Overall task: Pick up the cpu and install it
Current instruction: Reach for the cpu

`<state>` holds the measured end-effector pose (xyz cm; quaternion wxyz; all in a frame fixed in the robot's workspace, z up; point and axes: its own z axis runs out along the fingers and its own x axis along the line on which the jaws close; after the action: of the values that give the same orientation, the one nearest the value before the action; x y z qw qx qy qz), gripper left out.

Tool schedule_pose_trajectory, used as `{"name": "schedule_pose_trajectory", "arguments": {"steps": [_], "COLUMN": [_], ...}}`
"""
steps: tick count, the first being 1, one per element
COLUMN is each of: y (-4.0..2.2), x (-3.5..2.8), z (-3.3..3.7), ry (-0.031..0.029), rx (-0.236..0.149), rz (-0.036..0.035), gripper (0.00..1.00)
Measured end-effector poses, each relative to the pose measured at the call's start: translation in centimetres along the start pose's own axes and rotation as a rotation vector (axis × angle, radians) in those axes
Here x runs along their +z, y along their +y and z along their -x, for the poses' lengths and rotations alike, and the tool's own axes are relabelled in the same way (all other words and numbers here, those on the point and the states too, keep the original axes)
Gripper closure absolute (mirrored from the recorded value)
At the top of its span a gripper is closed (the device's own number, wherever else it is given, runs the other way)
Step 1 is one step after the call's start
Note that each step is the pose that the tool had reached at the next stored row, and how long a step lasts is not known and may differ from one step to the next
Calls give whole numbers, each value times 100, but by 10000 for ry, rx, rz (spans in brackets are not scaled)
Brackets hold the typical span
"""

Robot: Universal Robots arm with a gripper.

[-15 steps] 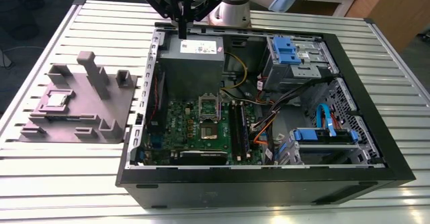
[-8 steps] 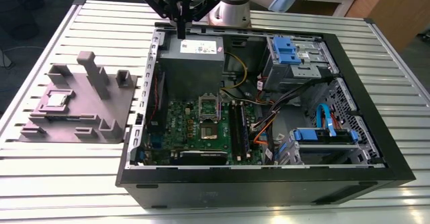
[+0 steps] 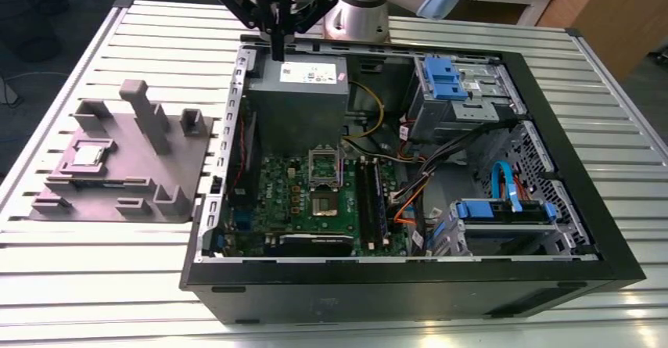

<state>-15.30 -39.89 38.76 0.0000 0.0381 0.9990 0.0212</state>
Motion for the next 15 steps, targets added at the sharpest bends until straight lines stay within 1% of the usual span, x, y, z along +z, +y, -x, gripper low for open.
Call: {"name": "schedule_pose_trajectory", "arguments": {"steps": [10, 12, 15], "y": [-2, -4, -5], "x": [7, 18, 20], "z": [-23, -46, -51], "ry": [26, 66, 70], "rx": [1, 3, 3], "rz": [-2, -6, -5], "gripper": [90, 90, 90]}}
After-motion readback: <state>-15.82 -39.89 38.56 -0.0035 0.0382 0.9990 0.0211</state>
